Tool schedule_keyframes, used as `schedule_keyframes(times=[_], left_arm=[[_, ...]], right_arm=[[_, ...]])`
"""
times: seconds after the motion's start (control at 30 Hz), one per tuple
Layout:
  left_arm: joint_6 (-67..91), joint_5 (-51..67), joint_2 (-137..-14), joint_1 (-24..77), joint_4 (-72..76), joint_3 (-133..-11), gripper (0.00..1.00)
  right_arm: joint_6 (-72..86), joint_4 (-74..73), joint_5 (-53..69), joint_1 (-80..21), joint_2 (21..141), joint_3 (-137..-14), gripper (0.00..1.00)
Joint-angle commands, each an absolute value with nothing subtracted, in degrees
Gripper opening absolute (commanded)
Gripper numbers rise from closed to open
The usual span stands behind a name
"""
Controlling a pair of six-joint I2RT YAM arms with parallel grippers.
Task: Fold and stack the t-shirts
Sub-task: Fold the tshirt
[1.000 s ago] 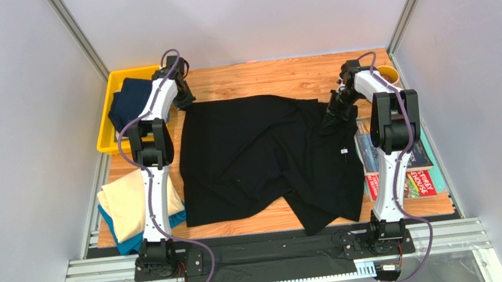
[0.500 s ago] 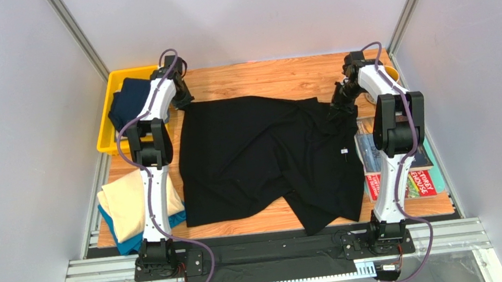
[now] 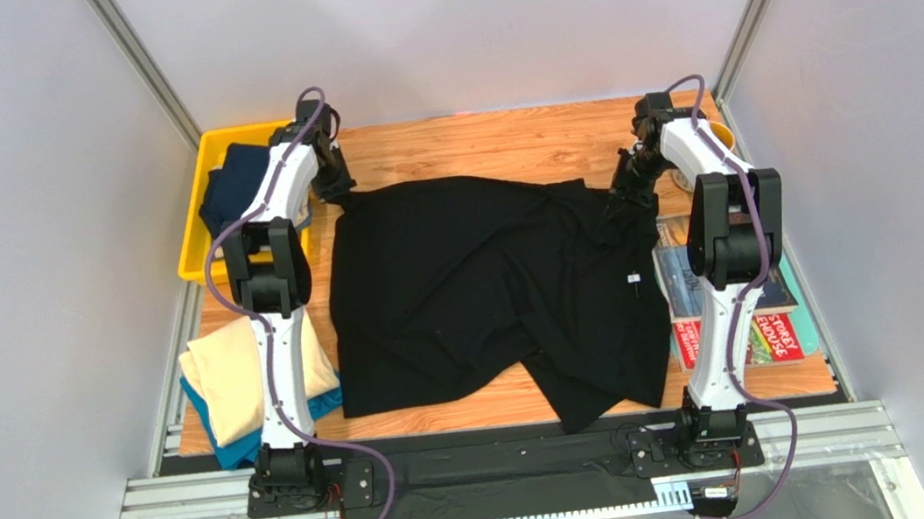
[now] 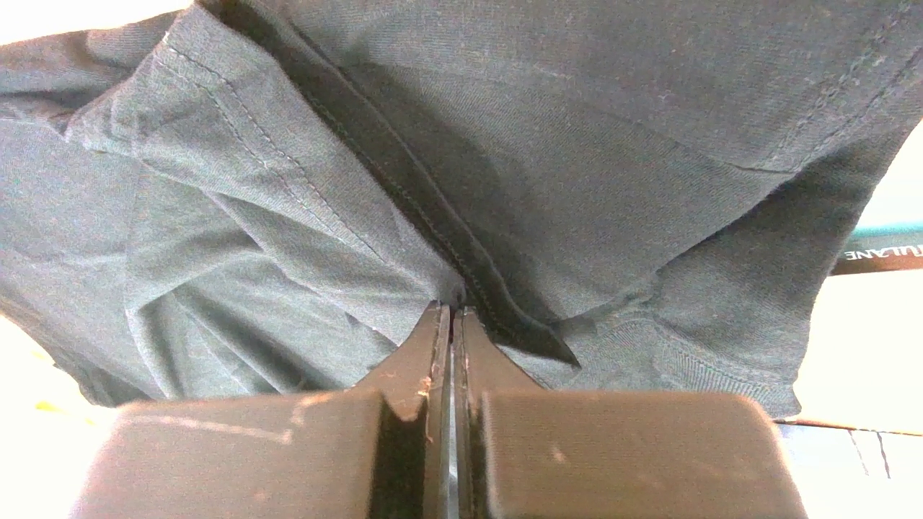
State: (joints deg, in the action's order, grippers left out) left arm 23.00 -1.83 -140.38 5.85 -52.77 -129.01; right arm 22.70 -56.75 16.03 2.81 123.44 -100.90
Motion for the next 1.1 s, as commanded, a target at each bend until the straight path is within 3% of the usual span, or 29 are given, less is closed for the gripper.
schedule_keyframes(times=[0.0, 0.97, 1.0, 1.07], left_arm=[[19.95, -0.53, -135.35, 5.54, -53.00, -127.18, 0.00], [23.82, -5.80, -141.85, 5.36, -55.02, -135.61, 0.00], [24.17, -5.71, -142.03, 5.36, -55.19, -135.79, 0.01], [24.34, -5.19, -142.29, 5.36, -54.93, -135.88, 0.22]], right_arm=[[23.12, -56.78, 15.38, 3.08, 120.85, -103.27, 0.00], [23.03, -56.60, 15.12, 3.78, 121.29, -102.56, 0.00], [23.03, -56.78, 15.29, 3.78, 121.55, -103.18, 0.00], [23.03, -56.95, 15.38, 3.78, 121.47, -103.45, 0.00]])
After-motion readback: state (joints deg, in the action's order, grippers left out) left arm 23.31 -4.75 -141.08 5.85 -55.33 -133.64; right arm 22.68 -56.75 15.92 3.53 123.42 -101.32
